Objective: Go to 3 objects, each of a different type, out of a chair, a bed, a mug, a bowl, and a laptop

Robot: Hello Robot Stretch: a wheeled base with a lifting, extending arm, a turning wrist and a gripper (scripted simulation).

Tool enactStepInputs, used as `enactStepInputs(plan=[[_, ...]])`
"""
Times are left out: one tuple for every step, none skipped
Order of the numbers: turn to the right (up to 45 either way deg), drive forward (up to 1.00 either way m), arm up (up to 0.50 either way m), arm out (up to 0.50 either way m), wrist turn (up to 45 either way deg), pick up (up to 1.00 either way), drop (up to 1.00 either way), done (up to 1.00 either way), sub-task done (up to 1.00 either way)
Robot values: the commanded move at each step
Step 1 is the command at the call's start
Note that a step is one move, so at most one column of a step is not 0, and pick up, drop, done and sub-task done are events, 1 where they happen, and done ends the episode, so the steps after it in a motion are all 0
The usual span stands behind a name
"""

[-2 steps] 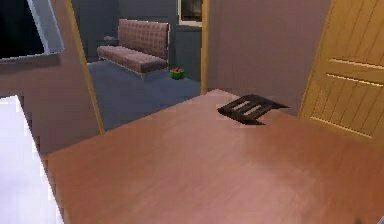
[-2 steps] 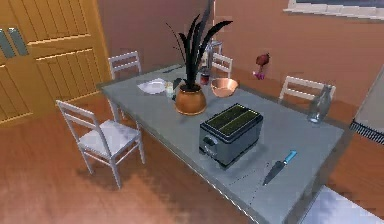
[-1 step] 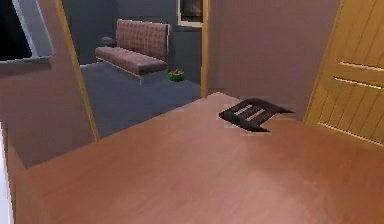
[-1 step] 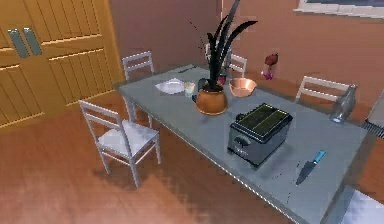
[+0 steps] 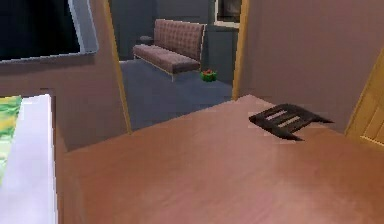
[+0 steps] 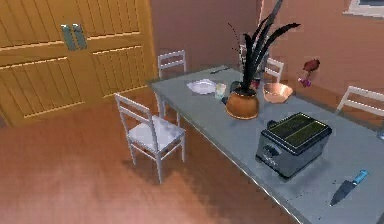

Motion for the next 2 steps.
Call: enactStepInputs(plan=[[0.0, 1.00, 0.00, 0.00, 0.0, 0.00, 0.00, 0.00, 0.00], [0.0, 1.00, 0.00, 0.00, 0.0, 0.00, 0.00, 0.00, 0.00]])
